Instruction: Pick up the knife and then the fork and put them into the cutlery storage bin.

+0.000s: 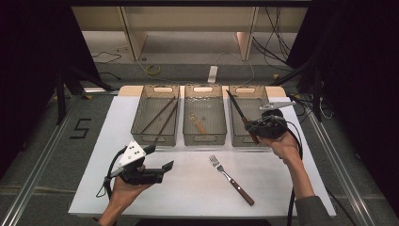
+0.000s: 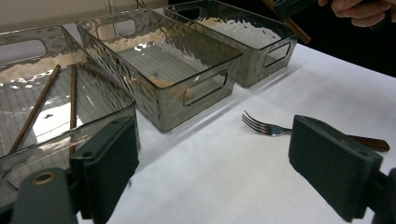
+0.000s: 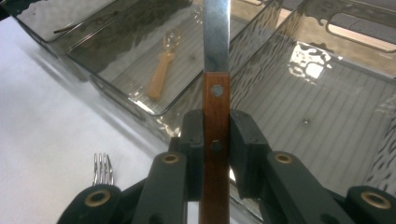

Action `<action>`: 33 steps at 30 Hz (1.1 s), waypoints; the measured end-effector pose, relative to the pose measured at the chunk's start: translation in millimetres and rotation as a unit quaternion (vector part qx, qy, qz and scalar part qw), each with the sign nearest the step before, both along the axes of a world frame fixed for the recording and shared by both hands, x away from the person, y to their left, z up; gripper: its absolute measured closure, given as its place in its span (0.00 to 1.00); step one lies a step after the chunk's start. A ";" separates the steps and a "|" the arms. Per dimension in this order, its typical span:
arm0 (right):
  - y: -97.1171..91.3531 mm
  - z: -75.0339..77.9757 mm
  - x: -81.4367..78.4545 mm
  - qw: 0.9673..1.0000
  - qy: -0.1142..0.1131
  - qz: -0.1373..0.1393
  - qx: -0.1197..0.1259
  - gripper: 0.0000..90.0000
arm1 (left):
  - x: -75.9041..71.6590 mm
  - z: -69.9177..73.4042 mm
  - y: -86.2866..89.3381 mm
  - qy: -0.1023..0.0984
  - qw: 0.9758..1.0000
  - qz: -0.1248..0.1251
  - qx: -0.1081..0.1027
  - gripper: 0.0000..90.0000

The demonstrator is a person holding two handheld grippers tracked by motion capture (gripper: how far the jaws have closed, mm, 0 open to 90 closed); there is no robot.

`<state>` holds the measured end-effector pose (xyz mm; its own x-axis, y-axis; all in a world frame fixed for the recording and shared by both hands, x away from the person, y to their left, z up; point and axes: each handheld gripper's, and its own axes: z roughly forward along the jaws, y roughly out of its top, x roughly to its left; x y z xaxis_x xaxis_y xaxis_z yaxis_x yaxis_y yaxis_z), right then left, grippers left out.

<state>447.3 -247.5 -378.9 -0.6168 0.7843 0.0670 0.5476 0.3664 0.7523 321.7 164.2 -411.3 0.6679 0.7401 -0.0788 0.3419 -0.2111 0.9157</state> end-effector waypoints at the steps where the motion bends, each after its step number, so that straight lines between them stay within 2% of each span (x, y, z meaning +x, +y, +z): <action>1: -0.9 0.6 1.0 1.000 0.001 -0.003 0.001 0.86 | 0.0 0.0 0.1 0.000 1.000 0.000 0.000 0.17; 9: -6.0 12.9 9.8 1.000 -0.001 -0.023 0.017 0.86 | 0.2 -0.1 0.4 0.001 1.000 0.001 -0.002 0.17; 16: -5.9 18.3 30.1 0.998 0.013 -0.052 0.011 0.85 | -0.5 0.5 0.6 -0.002 1.000 0.001 -0.002 0.17; 25: -5.2 3.9 56.7 0.994 0.048 -0.094 0.002 0.85 | -0.7 0.7 0.7 -0.003 1.000 0.001 -0.004 0.17; 33: 2.1 -6.4 66.2 0.992 0.068 -0.109 -0.009 0.85 | -0.9 0.9 0.8 -0.004 1.000 0.001 -0.004 0.17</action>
<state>513.5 -245.4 -385.3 -0.4186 0.8997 0.1237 0.7117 0.2405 0.6600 320.7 165.0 -410.4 0.6675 0.7404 -0.0793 0.3349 -0.2034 0.9200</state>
